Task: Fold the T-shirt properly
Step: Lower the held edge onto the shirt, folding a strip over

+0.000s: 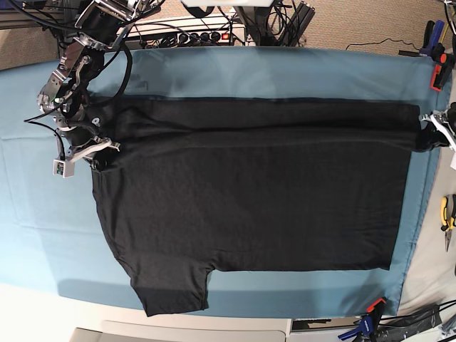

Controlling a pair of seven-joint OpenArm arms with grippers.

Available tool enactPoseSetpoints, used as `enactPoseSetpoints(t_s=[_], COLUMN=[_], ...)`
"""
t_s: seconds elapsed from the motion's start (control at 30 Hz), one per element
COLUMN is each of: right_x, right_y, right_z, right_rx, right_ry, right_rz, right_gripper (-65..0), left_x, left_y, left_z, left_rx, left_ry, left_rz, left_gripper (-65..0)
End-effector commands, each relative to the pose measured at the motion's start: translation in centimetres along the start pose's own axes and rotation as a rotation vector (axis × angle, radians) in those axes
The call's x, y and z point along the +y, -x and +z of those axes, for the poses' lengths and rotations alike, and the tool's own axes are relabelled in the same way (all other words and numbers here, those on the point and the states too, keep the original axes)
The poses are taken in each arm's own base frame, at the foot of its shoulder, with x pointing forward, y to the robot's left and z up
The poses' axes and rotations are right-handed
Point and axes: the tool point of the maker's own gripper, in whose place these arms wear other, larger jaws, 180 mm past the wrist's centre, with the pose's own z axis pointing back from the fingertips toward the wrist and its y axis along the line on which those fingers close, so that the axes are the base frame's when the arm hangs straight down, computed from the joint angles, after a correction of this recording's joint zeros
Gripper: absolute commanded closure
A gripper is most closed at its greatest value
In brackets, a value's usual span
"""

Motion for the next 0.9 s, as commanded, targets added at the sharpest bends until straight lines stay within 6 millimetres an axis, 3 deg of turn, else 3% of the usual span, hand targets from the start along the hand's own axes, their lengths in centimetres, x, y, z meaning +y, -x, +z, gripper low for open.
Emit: enactPoseSetpoints(t_s=[0.0, 0.8, 0.83, 0.87], right_x=[-0.07, -0.08, -0.07, -0.04], right_y=[-2.18, -2.14, -2.15, -2.23], right_z=[0.23, 0.22, 0.22, 0.22], right_rx=[-0.068, -0.065, -0.066, -0.069], right_ry=[-0.001, 0.000, -0.001, -0.002], right_rz=[0.016, 0.016, 0.016, 0.015], right_gripper=[0.0, 0.0, 0.0, -1.9], left_x=[0.29, 0.35, 0.38, 0.36], left_y=[-2.19, -2.73, -2.69, -2.69], left_z=[0.78, 0.81, 0.81, 0.81], left_rx=[-0.058, -0.089, -0.087, -0.087], left_ry=[-0.007, -0.012, -0.013, -0.012], left_rz=[-0.031, -0.035, -0.037, -0.039], left_gripper=[0.0, 0.0, -2.1, -8.1])
